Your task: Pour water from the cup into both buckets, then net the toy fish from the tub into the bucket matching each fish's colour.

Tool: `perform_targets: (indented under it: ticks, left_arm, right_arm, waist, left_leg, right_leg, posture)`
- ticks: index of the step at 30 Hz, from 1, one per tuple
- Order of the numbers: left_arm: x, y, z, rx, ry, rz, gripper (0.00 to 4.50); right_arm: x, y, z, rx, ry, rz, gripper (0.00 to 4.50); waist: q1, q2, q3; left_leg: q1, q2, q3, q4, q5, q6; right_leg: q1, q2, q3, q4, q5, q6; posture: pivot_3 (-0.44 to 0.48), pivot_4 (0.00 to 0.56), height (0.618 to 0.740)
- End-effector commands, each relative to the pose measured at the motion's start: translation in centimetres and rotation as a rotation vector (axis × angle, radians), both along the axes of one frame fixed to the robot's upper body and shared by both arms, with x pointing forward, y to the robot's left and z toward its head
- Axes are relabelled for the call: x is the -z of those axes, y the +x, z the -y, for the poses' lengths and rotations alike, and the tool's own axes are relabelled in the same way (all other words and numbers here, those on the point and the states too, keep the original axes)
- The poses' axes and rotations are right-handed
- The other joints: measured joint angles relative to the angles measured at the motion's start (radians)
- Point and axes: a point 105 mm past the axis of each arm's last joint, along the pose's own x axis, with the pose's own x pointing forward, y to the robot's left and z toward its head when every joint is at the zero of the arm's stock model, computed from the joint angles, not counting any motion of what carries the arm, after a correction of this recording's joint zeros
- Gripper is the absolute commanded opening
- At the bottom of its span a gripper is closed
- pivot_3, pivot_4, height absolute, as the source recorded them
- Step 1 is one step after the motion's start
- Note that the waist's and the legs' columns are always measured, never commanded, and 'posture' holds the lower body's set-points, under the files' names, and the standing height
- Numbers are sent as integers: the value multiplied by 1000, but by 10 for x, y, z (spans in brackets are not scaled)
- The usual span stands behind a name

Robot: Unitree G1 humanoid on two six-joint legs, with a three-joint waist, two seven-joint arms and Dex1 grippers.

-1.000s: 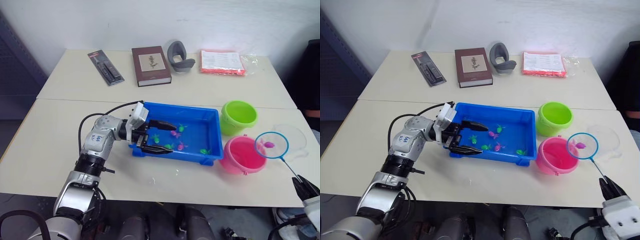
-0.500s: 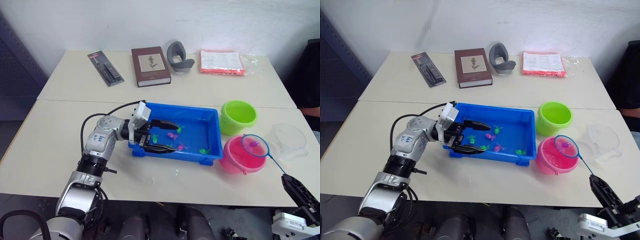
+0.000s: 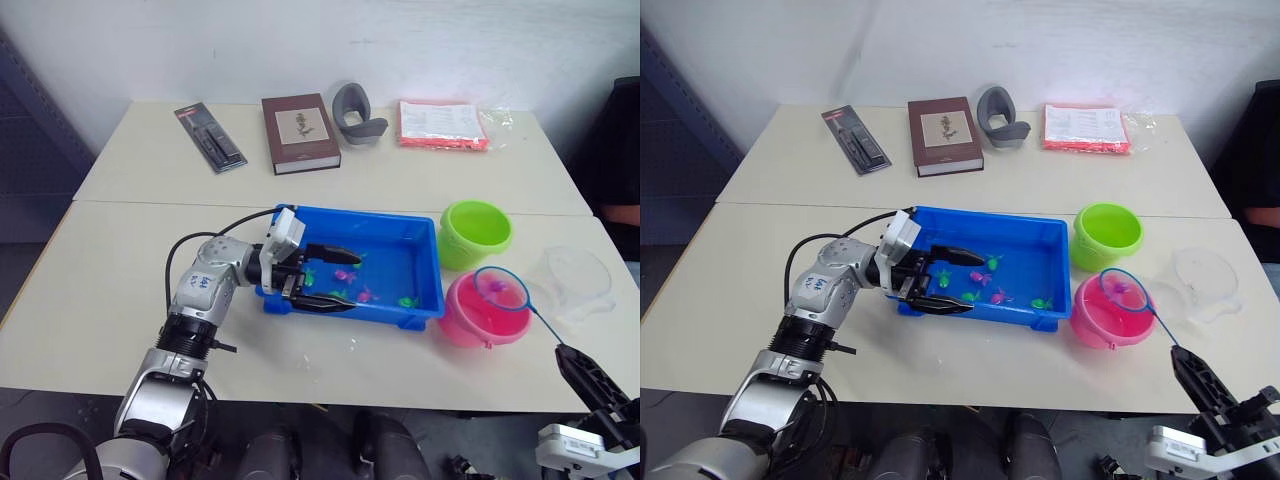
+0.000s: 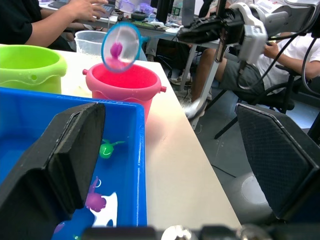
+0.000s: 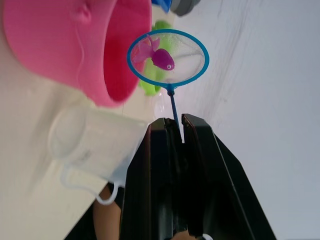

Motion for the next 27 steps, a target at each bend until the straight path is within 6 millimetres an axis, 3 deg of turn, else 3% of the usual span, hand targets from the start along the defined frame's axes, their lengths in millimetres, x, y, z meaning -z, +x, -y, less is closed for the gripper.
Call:
perform_targets:
  ticks: [1,8,13,16,19,20,23,27]
  left_arm:
    - [-11,-2,1,7,-30,40,4466]
    - [-10,-3,2,13,-29,42,4466]
    - [-11,-2,4,13,-35,46,4466]
    - [-12,-1,4,12,-38,47,4466]
    - [-11,-1,5,16,-37,49,4466]
    - [-11,-1,5,15,-39,52,4466]
    - [-12,1,5,1,-52,59,4466]
    - [-10,1,5,2,-48,57,4466]
  right_arm:
    - [-11,-3,5,44,-9,32,0]
    - [-6,-6,-4,-10,-19,-13,0]
    - [-1,-12,4,28,-11,-25,0]
    - [-9,-16,21,107,-34,27,0]
    - [3,-14,-8,-42,-5,-40,0]
    - [3,-14,-9,-38,-4,-36,0]
    - [-7,-18,18,108,-30,30,0]
    - [3,-19,6,41,-12,-15,0]
  waist:
    - [0,0,0]
    - [-2,0,0]
    - [0,0,0]
    - [-1,0,0]
    - [-2,0,0]
    - [-2,0,0]
    - [0,0,0]
    - [-1,0,0]
  left_leg:
    - [0,0,0,0,0,0]
    - [0,0,0,0,0,0]
    - [0,0,0,0,0,0]
    - [0,0,0,0,0,0]
    - [0,0,0,0,0,0]
    - [0,0,0,0,0,0]
    - [0,0,0,0,0,0]
    - [0,0,0,0,0,0]
  right_leg:
    - [0,0,0,0,0,0]
    - [0,0,0,0,0,0]
    - [0,0,0,0,0,0]
    - [0,0,0,0,0,0]
    - [0,0,0,0,0,0]
    - [0,0,0,0,0,0]
    - [0,0,1,0,0,-1]
    - [0,0,1,0,0,-1]
  posture:
    - [0,150,740]
    - [0,150,740]
    - [0,150,740]
    - [0,150,740]
    - [0,150,740]
    - [0,150,740]
    - [0,150,740]
    - [0,150,740]
